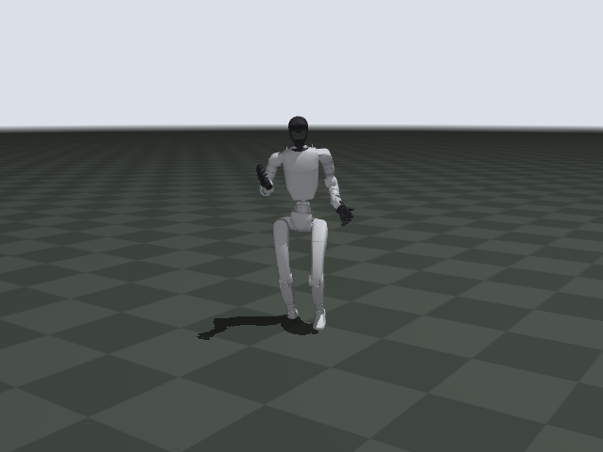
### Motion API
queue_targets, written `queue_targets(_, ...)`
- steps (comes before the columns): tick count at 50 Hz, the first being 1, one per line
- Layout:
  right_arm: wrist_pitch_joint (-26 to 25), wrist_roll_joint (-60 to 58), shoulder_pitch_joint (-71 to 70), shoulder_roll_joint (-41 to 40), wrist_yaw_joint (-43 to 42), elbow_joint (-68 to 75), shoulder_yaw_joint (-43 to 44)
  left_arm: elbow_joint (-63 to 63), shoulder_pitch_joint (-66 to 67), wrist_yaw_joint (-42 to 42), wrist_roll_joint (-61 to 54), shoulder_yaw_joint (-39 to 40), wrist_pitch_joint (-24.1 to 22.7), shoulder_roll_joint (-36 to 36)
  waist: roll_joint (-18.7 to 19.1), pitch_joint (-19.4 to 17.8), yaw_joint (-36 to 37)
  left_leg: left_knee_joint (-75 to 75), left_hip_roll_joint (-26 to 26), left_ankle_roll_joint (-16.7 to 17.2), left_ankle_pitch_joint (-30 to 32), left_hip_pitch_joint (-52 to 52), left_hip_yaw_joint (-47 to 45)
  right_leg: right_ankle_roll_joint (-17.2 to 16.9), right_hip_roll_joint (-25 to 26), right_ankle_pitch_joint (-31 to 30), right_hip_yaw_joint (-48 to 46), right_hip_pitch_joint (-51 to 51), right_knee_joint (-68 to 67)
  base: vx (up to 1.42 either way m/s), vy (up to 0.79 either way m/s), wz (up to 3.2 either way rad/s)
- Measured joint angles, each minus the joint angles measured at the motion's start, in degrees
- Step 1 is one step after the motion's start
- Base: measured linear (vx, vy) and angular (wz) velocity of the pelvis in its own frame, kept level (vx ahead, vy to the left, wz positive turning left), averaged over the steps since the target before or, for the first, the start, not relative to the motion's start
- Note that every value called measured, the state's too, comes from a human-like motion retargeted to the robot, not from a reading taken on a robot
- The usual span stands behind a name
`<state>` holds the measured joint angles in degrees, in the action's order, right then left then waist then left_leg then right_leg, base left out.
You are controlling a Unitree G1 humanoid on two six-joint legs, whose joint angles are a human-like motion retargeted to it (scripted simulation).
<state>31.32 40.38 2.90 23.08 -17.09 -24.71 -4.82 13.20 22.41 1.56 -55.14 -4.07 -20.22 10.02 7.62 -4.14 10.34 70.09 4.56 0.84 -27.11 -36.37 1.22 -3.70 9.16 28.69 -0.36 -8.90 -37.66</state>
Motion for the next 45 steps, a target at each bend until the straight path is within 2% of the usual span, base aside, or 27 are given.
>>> queue_targets(3, -0.87, -0.52, 3.20, -0.43, 1.01, 2.86, -2.13, -1.36, -2.16, 3.03, 2.48, 0.55, -0.86, 1.26, -3.25, 2.20, -1.65, -5.90, -3.62, -1.68, -0.87, 2.14, -3.12, -1.22, -4.34, 2.43, -0.10, -3.37, -6.46, 0.15, 0.15, 0.21)
queue_targets(7, -3.30, -3.53, 8.50, 0.65, 3.01, 10.32, -5.98, -1.68, -7.53, 8.58, 7.94, 0.89, -2.37, 3.11, -7.26, 1.56, -5.88, -11.00, -9.24, -5.06, -5.98, 8.02, -6.34, -4.30, -10.44, 4.61, 0.10, -6.34, -19.54, 0.13, 0.17, 0.44)
queue_targets(11, -5.89, -6.51, 12.30, 1.94, 5.69, 19.88, -9.55, 0.41, -16.00, 15.17, 15.91, -0.16, -3.34, 5.44, -13.25, -0.64, -11.59, -17.21, -17.20, -8.17, -9.03, 14.37, -9.06, -8.53, -20.60, -1.10, 0.59, -12.29, -38.92, 0.12, 0.15, 0.52)
queue_targets(15, -7.50, -7.34, 15.88, 2.78, 7.37, 27.20, -10.20, 3.81, -23.55, 18.96, 20.87, -2.48, -2.91, 6.91, -15.43, -1.95, -16.74, -23.38, -21.08, -8.14, -8.62, 19.25, -8.62, -9.02, -25.05, -4.59, 2.20, -19.57, -49.85, 0.14, 0.09, 0.42)
queue_targets(18, -8.14, -5.97, 19.19, 3.37, 8.46, 29.38, -8.65, 5.55, -25.90, 18.46, 21.42, -4.51, -1.95, 6.62, -15.17, -1.74, -20.10, -29.21, -21.81, -6.35, -5.59, 22.48, -7.56, -8.01, -26.44, -5.16, 2.65, -24.07, -49.03, 0.16, 0.02, 0.38)
queue_targets(21, -8.64, -4.47, 22.45, 3.28, 9.09, 29.49, -6.24, 7.00, -25.55, 16.31, 21.09, -6.82, -1.33, 6.08, -14.28, -0.48, -22.61, -34.31, -21.38, -3.56, -0.48, 24.30, -6.80, -7.71, -26.16, -6.81, 2.59, -26.94, -42.04, 0.16, -0.04, 0.38)
queue_targets(25, -9.43, -3.71, 25.45, 2.00, 9.47, 28.15, -3.07, 8.99, -22.71, 11.96, 20.45, -10.16, -0.56, 5.49, -12.45, 1.91, -23.41, -36.25, -19.68, 0.94, 6.97, 22.98, -5.37, -8.79, -22.55, -11.60, 2.31, -28.27, -29.25, 0.12, -0.09, 0.18)
queue_targets(28, -9.44, -3.15, 25.74, 0.73, 9.50, 26.19, -1.33, 9.91, -19.29, 8.84, 19.29, -11.51, 0.41, 5.15, -10.94, 3.09, -21.79, -31.71, -17.36, 2.75, 8.22, 19.34, -4.98, -8.65, -19.67, -13.82, 0.80, -27.59, -22.91, 0.07, -0.10, -0.16)
queue_targets(35, -7.45, -0.63, 19.63, -0.87, 8.02, 19.78, 0.04, 8.15, -9.57, 5.28, 13.98, -9.28, 0.85, 4.09, -8.59, 3.01, -16.23, -18.84, -10.68, 2.22, 4.32, 12.96, -6.24, -7.02, -14.90, -14.74, -2.44, -26.20, -21.55, 0.03, -0.07, -0.37)
queue_targets(41, -4.14, 4.12, 15.92, -2.59, 7.49, 12.68, 1.08, 2.75, -2.24, 4.45, 9.73, -4.07, 0.31, 3.39, -9.76, 3.10, -13.17, -16.71, -10.08, 0.87, 8.20, 12.64, -7.49, -5.65, -15.79, -14.53, -3.10, -23.41, -26.71, 0.01, -0.07, -0.19)
queue_targets(45, -2.31, 5.04, 14.32, -4.24, 5.89, 8.98, 2.20, -0.22, 0.42, 4.40, 6.11, -0.43, -0.14, 2.35, -9.65, 3.13, -11.32, -12.71, -9.19, 0.30, 9.08, 11.27, -6.85, -5.61, -13.71, -14.09, -2.73, -20.03, -26.31, 0.01, -0.10, -0.17)
